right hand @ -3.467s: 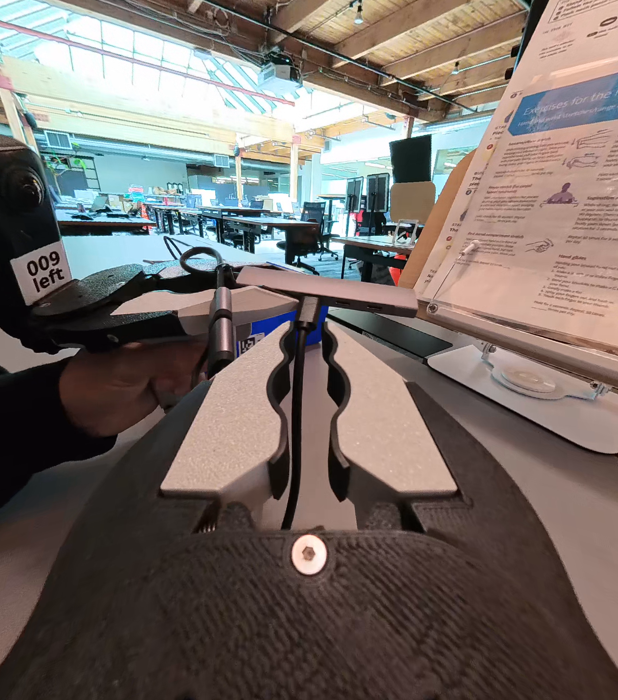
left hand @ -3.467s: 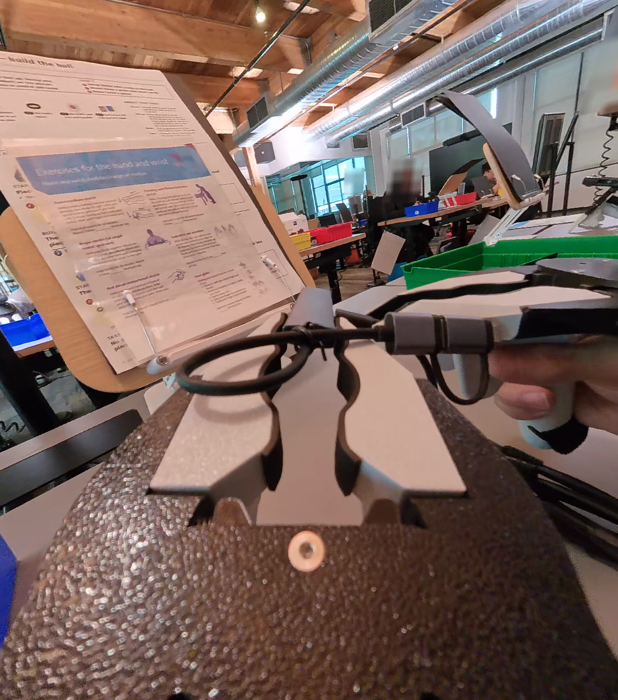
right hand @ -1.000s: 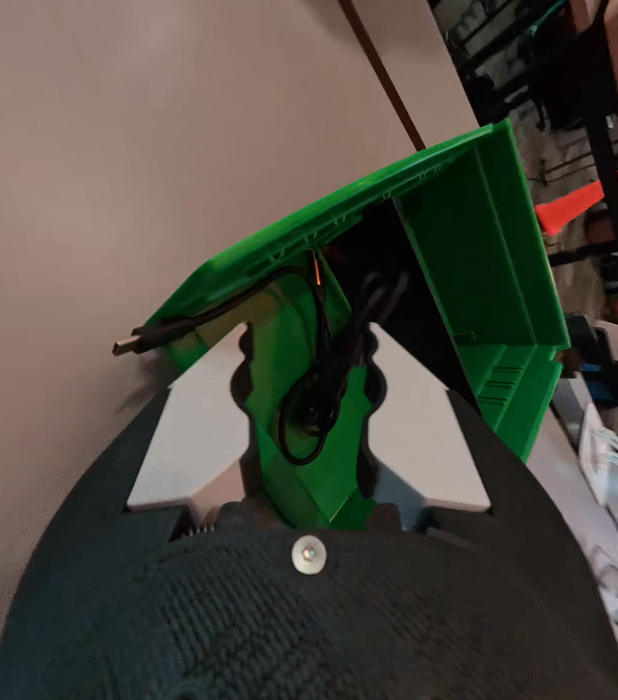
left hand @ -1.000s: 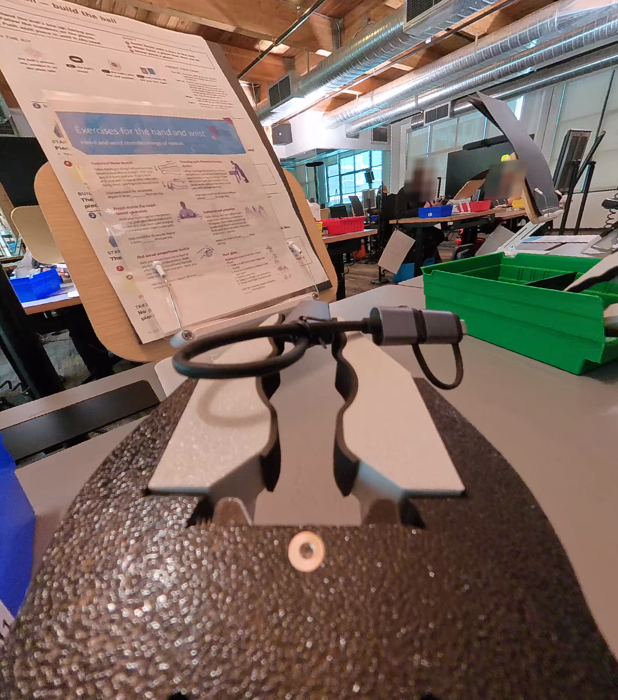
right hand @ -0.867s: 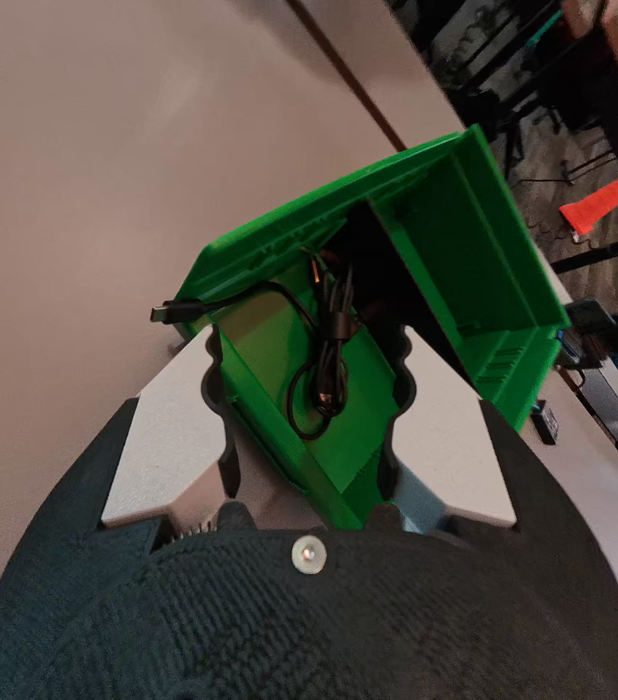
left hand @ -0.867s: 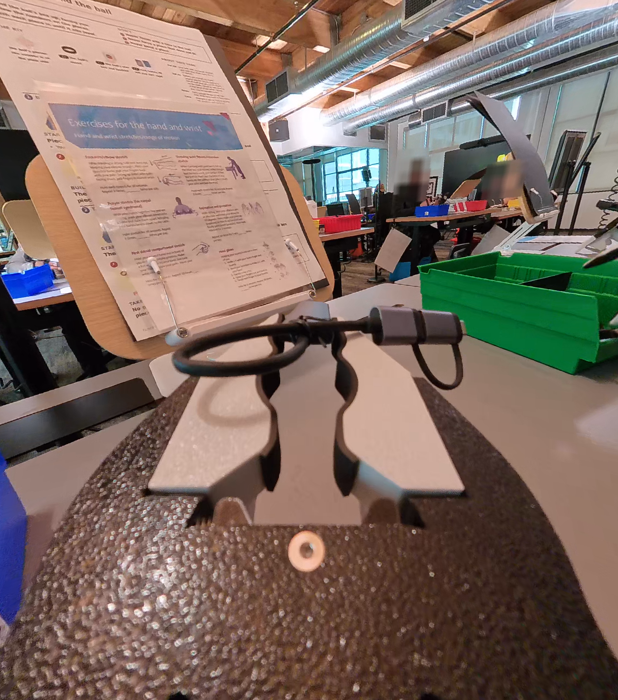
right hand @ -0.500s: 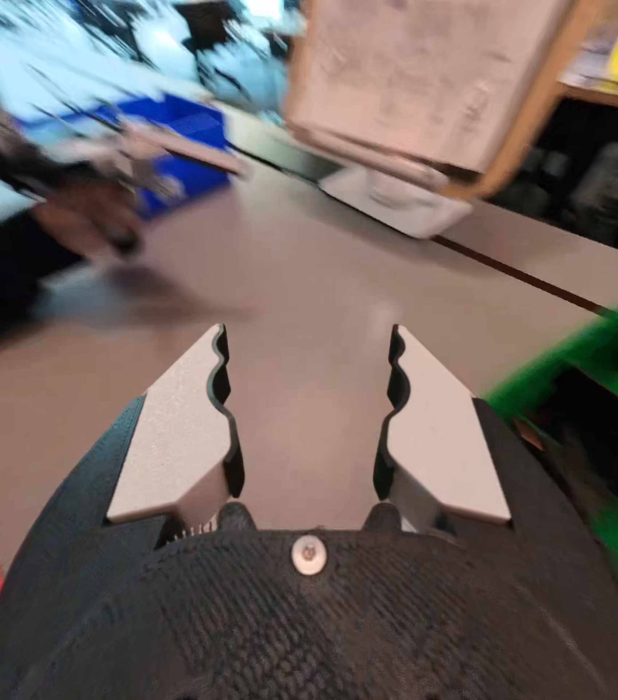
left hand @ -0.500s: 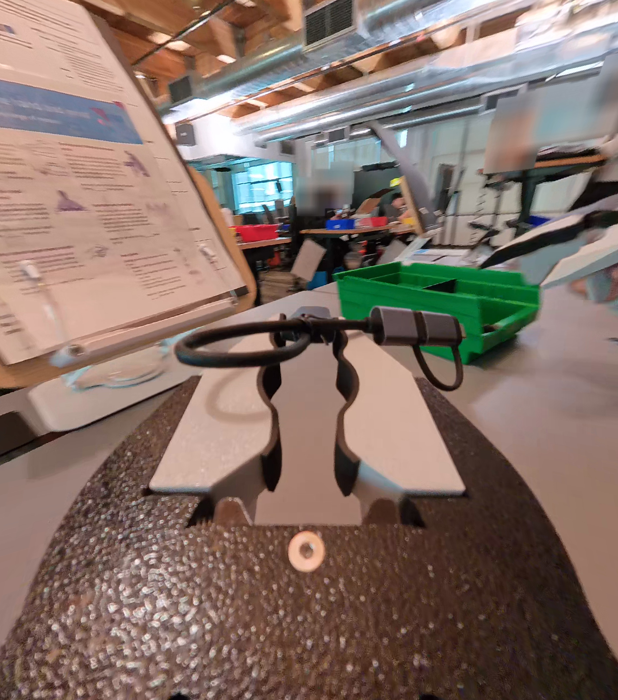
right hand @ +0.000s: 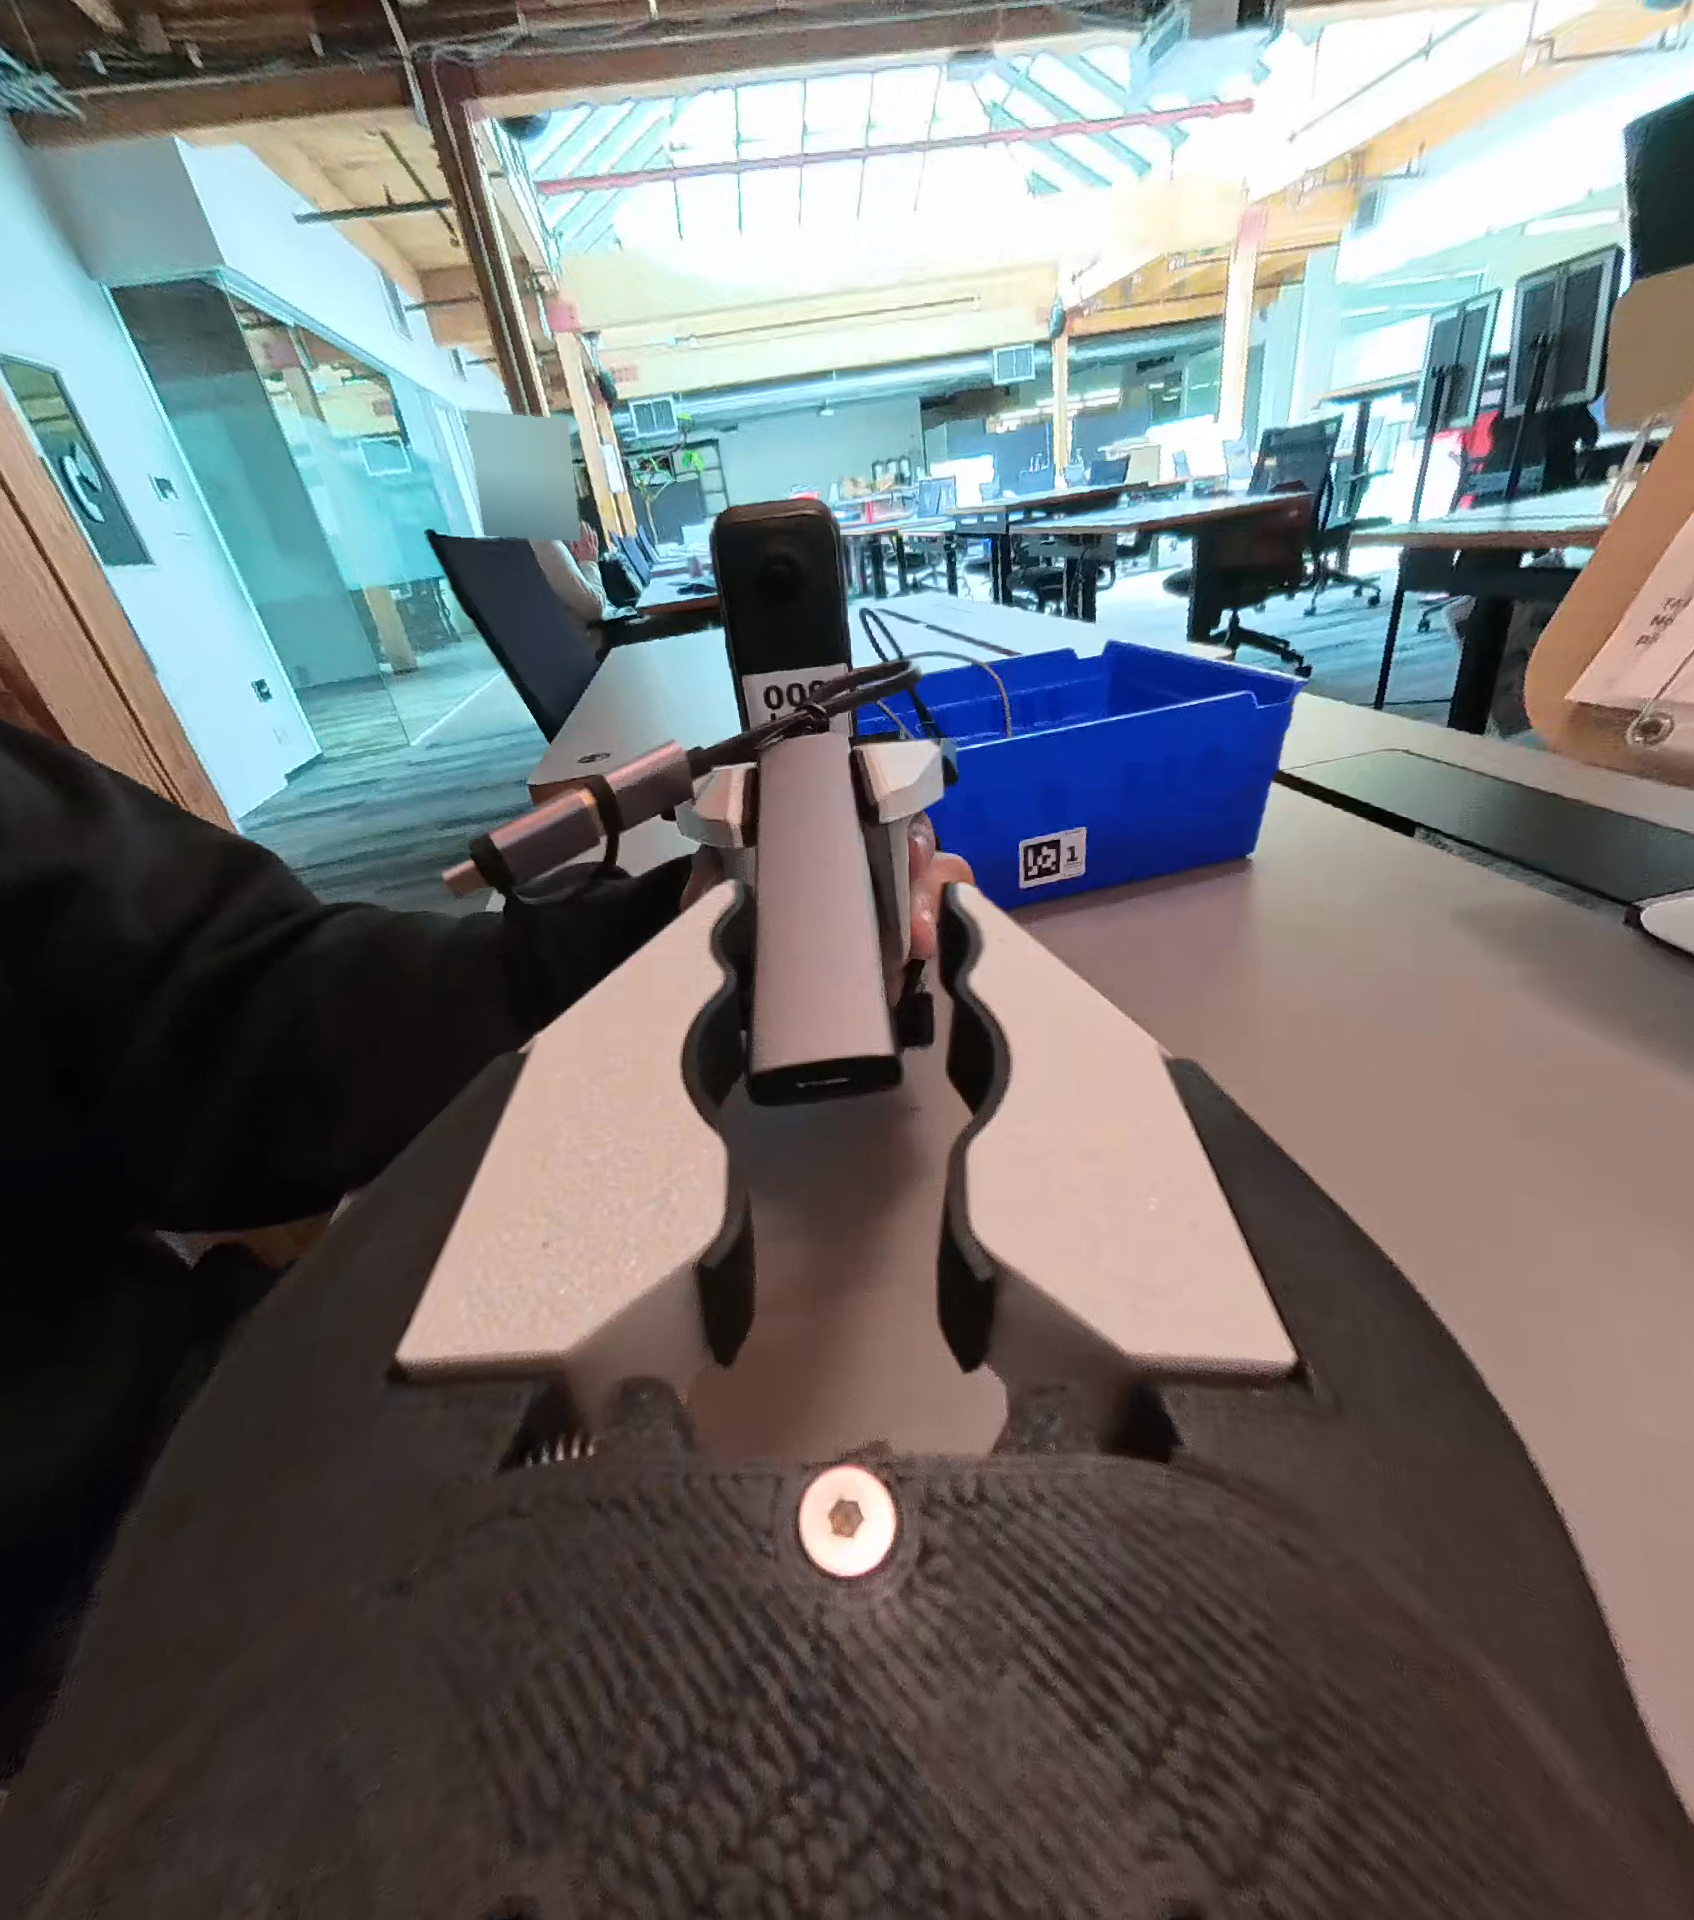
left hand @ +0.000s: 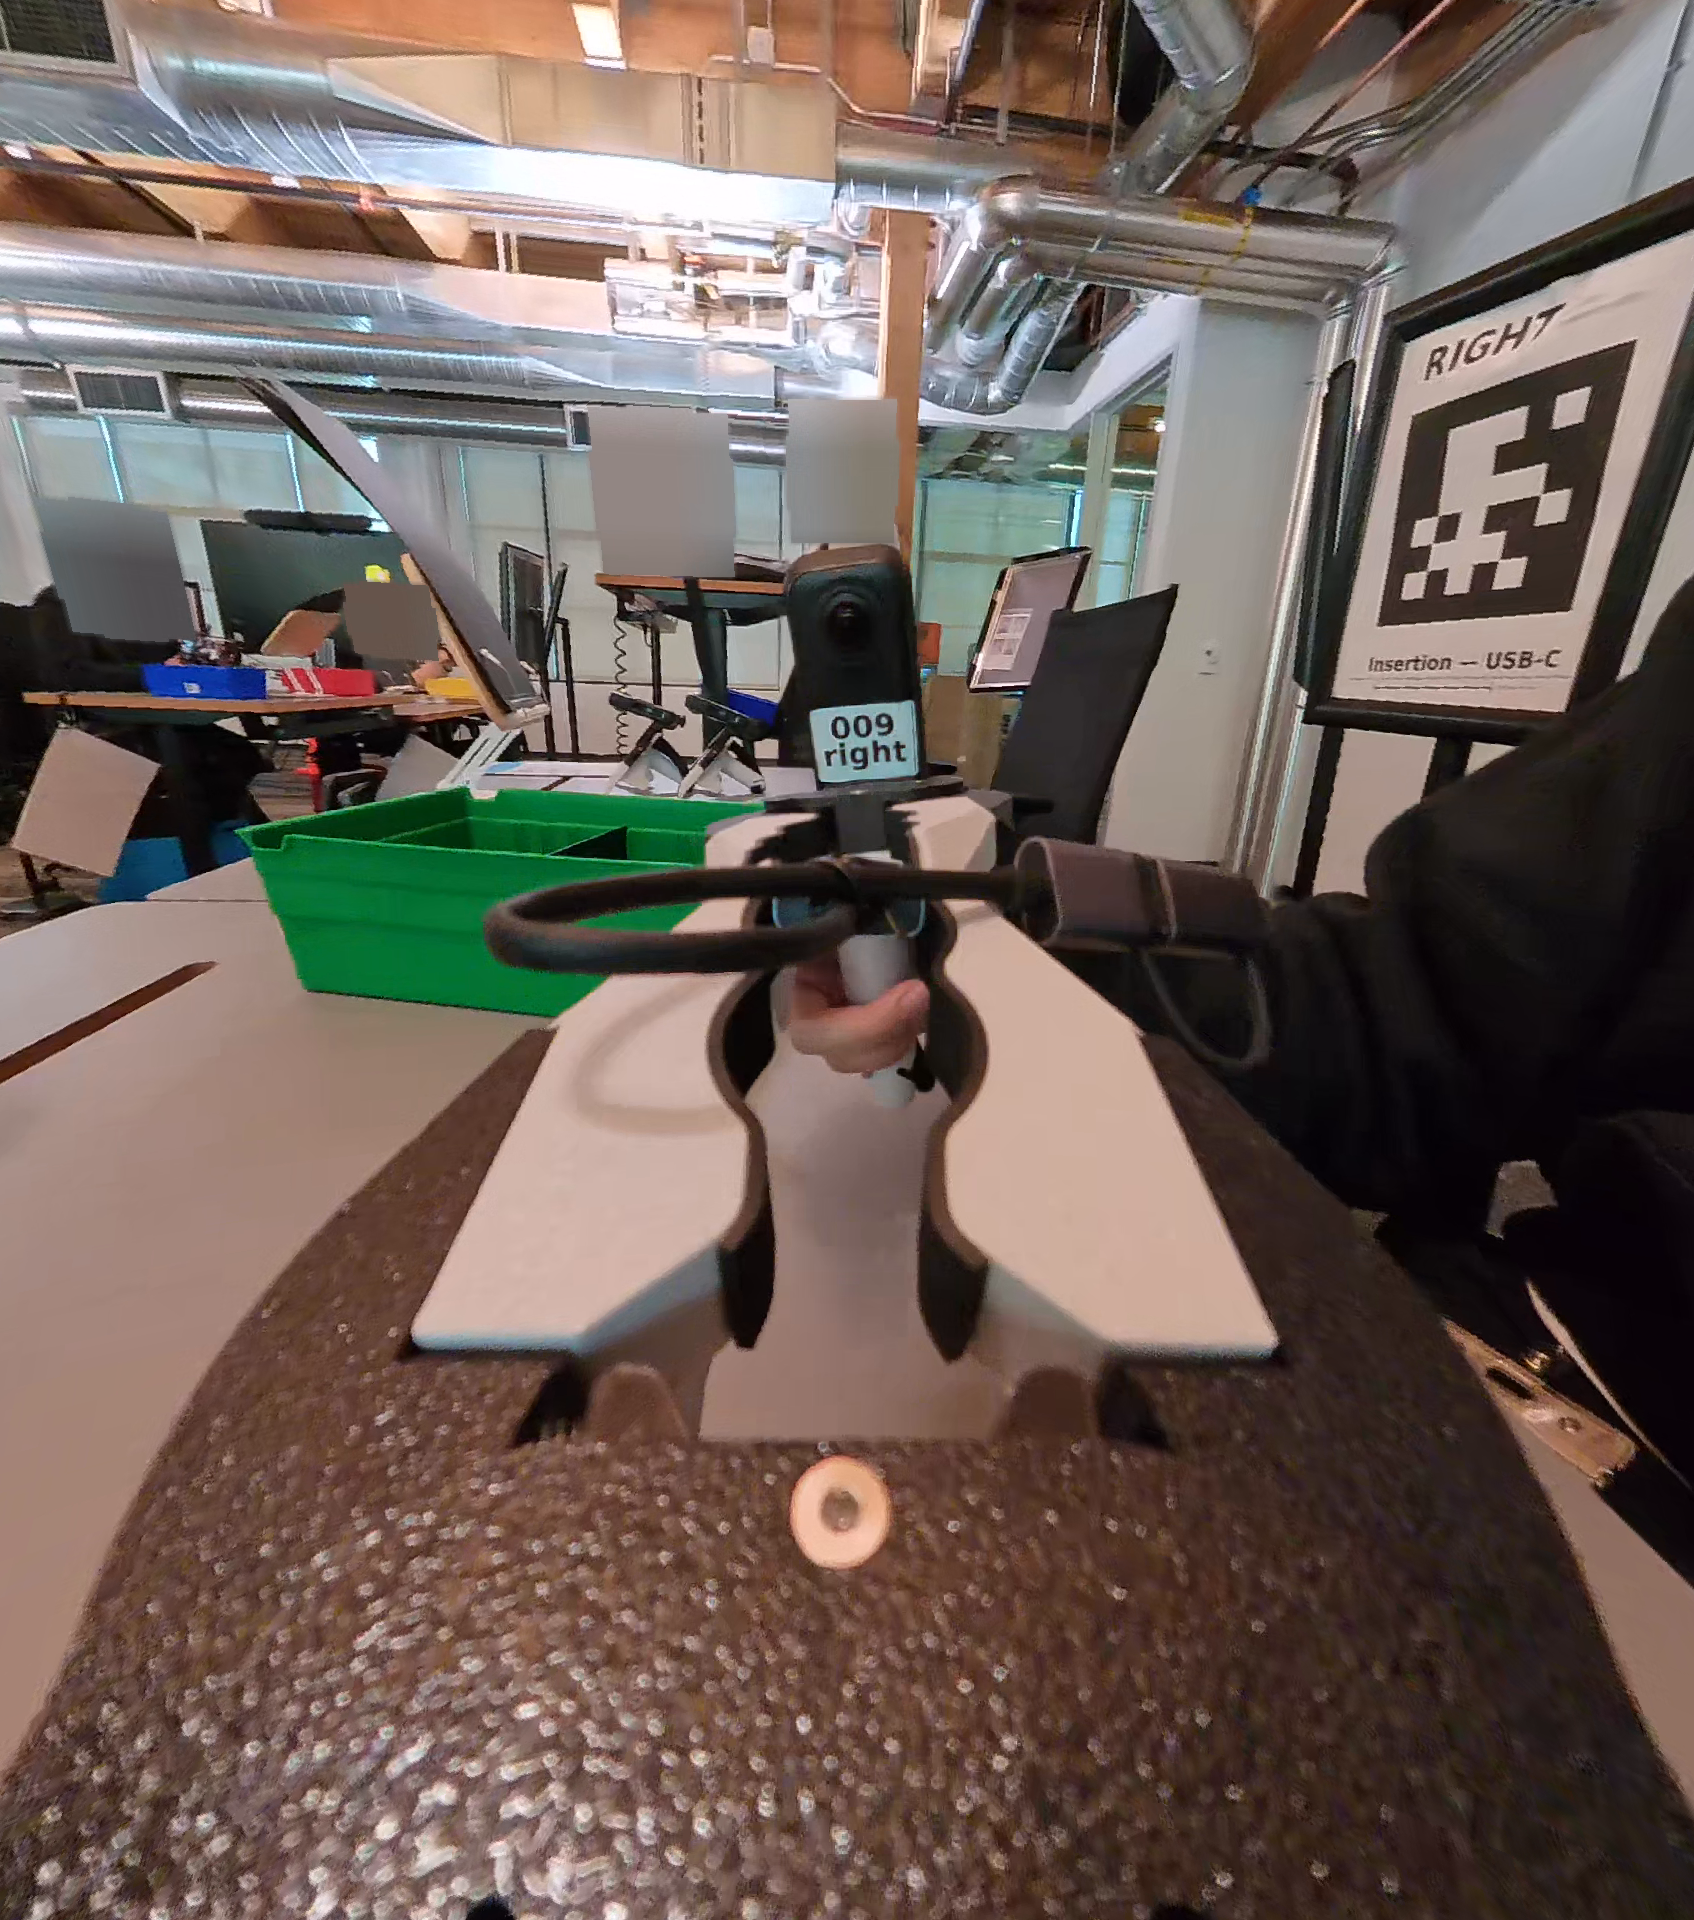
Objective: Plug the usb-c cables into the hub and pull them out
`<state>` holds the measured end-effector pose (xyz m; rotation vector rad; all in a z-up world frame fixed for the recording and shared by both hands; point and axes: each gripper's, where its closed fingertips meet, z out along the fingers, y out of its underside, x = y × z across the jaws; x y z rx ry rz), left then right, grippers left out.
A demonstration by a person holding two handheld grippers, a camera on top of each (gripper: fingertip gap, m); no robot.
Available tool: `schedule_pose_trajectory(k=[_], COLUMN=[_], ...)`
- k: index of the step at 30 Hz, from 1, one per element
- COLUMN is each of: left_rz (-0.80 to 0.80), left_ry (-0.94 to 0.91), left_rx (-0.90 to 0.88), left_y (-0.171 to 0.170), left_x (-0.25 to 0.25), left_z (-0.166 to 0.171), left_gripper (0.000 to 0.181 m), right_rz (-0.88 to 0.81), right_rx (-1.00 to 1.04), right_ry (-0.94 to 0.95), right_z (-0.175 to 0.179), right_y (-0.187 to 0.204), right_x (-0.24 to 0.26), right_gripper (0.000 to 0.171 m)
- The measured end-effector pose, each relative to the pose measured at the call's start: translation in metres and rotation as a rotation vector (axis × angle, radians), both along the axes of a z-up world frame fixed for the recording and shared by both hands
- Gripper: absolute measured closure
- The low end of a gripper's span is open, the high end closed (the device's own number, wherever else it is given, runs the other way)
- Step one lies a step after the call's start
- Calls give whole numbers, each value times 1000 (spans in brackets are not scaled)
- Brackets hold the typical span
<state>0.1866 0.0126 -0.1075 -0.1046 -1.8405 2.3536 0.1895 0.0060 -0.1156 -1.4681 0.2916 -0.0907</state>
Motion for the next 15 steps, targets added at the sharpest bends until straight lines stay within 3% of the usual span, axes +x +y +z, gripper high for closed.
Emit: schedule_pose_trajectory(k=[2,6,9,10,11,13,15], left_rz=[5,-11,122,168,224,218,193], left_ry=[2,1,25,34,72,117,158], left_rx=[-4,-10,-12,-13,-7,9,24], left_y=[-2,-2,-5,-5,-4,-2,-3], left_x=[0,-1,16,23,34,39,39], left_z=[0,-2,-3,-4,-4,-7,-11], left_gripper=[160,159,148,133,132,106,109], right_rz=[7,-5,-135,-207,-298,-598,-859], right_rx=[-10,-44,-82,-80,-94,-171,-358], right_ry=[-30,-39,-104,-118,-136,-215,-248], right_z=[-2,-6,3,12,20,40,50], right_y=[1,1,-14,-26,-42,-96,-161], right_x=[-4,-6,6,12,21,49,71], right_gripper=[147,149,149,150,149,149,149])
